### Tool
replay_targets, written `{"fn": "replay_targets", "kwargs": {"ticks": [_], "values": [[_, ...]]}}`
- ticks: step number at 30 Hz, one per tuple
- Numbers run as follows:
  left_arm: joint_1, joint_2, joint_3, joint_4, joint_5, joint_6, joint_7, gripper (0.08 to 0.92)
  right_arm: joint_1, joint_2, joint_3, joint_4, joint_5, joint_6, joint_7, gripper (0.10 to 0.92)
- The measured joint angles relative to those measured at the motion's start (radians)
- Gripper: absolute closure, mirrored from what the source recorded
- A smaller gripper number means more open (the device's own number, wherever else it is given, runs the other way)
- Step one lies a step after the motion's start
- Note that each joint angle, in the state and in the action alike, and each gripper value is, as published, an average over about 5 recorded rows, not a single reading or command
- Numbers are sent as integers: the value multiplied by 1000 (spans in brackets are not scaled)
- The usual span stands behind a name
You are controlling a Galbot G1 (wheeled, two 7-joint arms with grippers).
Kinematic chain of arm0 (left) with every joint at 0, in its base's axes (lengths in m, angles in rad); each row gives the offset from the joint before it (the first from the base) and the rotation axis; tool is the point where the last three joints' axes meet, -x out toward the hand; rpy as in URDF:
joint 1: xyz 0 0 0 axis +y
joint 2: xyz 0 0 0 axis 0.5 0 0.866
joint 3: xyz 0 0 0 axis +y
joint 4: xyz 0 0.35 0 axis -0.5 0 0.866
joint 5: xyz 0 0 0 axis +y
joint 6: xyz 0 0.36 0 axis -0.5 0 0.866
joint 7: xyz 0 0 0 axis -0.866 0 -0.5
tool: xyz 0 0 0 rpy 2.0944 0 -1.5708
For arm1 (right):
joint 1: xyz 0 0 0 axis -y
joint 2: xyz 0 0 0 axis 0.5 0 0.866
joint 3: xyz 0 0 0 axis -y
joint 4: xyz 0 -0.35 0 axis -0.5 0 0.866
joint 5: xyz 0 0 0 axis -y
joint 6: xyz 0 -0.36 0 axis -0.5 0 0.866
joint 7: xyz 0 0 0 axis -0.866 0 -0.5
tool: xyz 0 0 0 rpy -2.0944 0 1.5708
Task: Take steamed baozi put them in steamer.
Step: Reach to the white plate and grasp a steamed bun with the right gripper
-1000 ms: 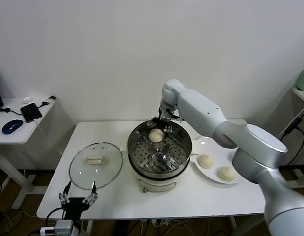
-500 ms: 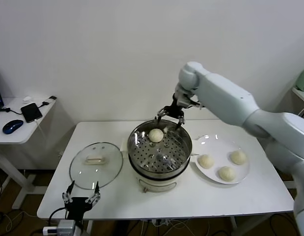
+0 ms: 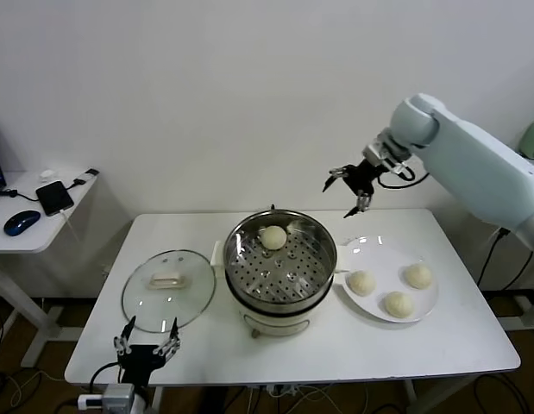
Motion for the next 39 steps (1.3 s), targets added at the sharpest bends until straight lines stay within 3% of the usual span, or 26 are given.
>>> {"fn": "replay_targets", "kwargs": {"ticks": [6,13,39], "values": [[3,0,-1,-4,-4,4,3,177,-81,-53,13,50,-39,-174,7,203],[5,0,-10,0,-5,6,5,177,-194,-64,53,58,-113,-259,8,203],[4,0,-41,19,-15,12,15,177,-432,64,180,-86,-313,-241,91,203]]}}
